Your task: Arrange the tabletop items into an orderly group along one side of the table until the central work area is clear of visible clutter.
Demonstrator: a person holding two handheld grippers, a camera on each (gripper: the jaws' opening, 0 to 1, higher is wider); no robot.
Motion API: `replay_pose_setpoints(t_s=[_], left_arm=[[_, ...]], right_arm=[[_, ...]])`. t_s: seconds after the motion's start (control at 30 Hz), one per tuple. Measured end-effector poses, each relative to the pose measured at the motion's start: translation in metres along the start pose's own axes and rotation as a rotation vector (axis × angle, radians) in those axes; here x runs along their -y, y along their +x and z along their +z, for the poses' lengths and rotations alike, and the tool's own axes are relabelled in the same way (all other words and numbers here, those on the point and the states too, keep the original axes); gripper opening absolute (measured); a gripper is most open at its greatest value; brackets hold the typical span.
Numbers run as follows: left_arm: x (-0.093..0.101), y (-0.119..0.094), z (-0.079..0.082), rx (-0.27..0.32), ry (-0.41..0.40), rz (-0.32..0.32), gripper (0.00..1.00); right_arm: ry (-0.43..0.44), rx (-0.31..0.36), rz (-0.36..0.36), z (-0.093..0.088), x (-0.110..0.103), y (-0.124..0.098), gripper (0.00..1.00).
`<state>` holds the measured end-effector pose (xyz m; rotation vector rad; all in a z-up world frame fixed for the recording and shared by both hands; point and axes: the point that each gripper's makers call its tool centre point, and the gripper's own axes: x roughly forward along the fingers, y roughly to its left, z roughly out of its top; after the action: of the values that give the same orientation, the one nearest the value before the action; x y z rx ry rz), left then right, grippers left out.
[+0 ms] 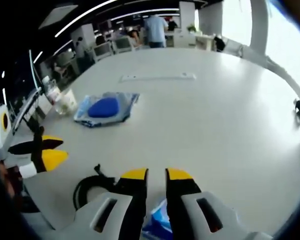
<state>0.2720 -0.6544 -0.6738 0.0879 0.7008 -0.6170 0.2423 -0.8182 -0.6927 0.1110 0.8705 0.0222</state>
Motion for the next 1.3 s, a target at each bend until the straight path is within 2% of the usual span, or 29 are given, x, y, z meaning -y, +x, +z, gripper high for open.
replay_pose_setpoints(t_s=[0.53,0.83,1.07,1.3], left_arm=[[0.046,0.001,-0.004,-0.007,0.042,-0.076,0.24],[0.062,0.001,-0.005,-0.011,0.074,-0.107,0.24],[0.082,0.006,-0.011,-0.031,0.095,-0.156,0.24],[0.1,0.01,-0.009,-0.034,0.126,-0.19,0.24]], right_arm=[[0.062,0.015,-0.039,-0.019,0.024,-0.026,0.11],[0.096,0.012,-0.063,-0.034,0.036,-0.038,0.11],[0.131,0.022,-0.08,-0.037,0.049,-0.048,0.11],[0.17,0.035,-0.108,-0.043,0.064,-0.058,0.11]])
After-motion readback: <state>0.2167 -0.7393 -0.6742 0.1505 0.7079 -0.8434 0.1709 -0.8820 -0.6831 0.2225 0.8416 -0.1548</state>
